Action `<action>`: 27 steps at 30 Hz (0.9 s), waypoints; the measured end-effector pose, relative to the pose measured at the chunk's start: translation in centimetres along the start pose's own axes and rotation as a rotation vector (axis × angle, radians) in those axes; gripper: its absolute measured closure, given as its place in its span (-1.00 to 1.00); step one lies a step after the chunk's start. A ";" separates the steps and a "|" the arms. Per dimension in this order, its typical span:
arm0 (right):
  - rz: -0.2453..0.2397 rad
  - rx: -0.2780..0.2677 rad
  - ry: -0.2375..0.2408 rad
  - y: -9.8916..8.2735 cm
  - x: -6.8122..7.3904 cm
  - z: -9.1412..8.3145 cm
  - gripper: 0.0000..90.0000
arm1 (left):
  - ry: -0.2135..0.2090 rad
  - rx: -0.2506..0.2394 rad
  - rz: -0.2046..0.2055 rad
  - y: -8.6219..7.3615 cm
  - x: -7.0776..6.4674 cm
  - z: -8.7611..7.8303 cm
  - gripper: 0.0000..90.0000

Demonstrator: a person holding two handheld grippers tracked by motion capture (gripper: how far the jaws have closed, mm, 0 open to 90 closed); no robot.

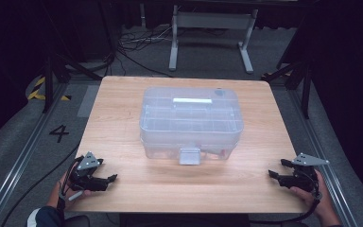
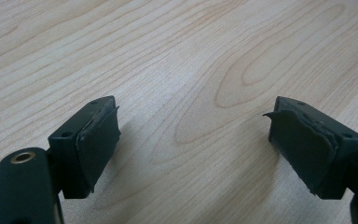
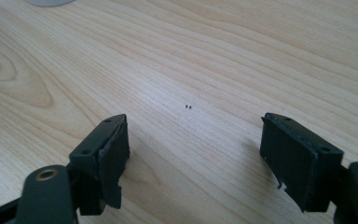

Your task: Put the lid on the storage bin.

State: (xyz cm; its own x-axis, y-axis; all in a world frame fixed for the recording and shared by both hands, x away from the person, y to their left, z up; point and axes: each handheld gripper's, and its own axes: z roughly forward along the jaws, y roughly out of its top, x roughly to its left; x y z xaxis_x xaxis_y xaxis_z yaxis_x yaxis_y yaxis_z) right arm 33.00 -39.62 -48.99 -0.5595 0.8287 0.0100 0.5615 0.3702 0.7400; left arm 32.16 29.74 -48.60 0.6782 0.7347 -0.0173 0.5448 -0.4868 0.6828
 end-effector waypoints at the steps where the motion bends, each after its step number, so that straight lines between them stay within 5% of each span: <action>1: 0.003 0.002 -0.003 0.0 0.0 0.0 -0.49 | 0.000 0.000 0.001 0.0 0.0 0.0 -0.64; 27: 0.005 0.006 -0.005 0.1 -0.1 0.1 -0.52 | 0.001 -0.001 0.000 0.0 0.0 0.0 -0.65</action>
State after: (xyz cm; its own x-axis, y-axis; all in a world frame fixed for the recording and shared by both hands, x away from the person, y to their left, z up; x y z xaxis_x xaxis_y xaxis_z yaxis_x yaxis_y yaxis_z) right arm 33.13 -39.62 -49.00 -0.5541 0.8324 0.0105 0.5677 0.3685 0.7362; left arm 32.17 29.72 -48.61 0.6778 0.7351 -0.0166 0.5443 -0.4864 0.6835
